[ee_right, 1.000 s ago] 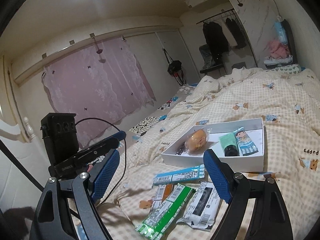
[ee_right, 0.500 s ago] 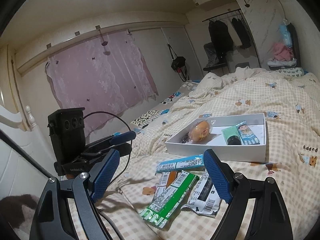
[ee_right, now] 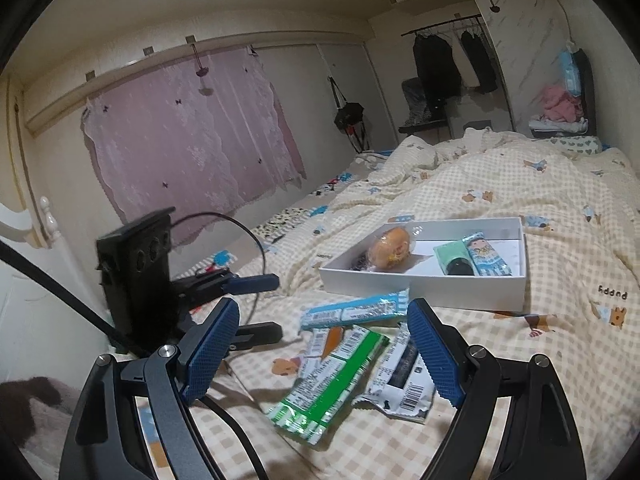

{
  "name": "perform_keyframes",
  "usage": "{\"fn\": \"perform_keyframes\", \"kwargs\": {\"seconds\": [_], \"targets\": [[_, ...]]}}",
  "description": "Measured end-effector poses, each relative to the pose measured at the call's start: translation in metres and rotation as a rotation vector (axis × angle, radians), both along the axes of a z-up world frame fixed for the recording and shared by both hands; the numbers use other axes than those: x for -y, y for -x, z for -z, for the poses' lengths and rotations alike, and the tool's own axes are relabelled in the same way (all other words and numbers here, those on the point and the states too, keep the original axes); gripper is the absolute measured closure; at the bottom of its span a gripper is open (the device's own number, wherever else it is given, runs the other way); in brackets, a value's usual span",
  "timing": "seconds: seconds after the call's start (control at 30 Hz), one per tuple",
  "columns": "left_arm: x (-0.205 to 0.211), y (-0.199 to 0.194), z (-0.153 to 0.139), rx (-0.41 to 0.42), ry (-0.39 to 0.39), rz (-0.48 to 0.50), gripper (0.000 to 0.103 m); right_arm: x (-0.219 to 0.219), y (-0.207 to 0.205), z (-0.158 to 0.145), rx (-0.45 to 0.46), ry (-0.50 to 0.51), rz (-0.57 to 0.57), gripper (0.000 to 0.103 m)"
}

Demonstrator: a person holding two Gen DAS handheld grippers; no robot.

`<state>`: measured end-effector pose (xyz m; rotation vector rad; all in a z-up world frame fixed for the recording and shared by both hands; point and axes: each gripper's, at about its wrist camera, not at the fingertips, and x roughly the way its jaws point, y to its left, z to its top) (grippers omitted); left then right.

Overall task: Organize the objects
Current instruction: 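Open both grippers and withdraw them from the white box, then move the left gripper down to the blue snack bar packet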

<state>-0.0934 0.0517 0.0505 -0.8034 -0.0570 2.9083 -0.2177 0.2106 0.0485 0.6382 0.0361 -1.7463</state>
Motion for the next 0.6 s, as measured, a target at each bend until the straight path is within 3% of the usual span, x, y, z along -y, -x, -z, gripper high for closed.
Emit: {"fn": "perform_keyframes", "kwargs": {"seconds": [0.33,0.37,0.43,0.6], "targets": [[-0.015,0.007,0.016,0.053,0.057,0.016,0.023,0.001,0.0,0.009,-0.016,-0.06,0.041,0.016],[-0.015,0.007,0.017,0.056,0.057,0.016,0.023,0.001,0.0,0.01,-0.017,-0.064,0.043,0.015],[-0.015,0.008,0.017,0.058,0.055,0.017,0.023,0.002,0.0,0.012,-0.016,-0.067,0.043,0.001],[-0.014,0.008,0.017,0.062,0.045,0.023,0.023,0.003,-0.002,0.015,-0.023,-0.071,0.038,0.001]]}}
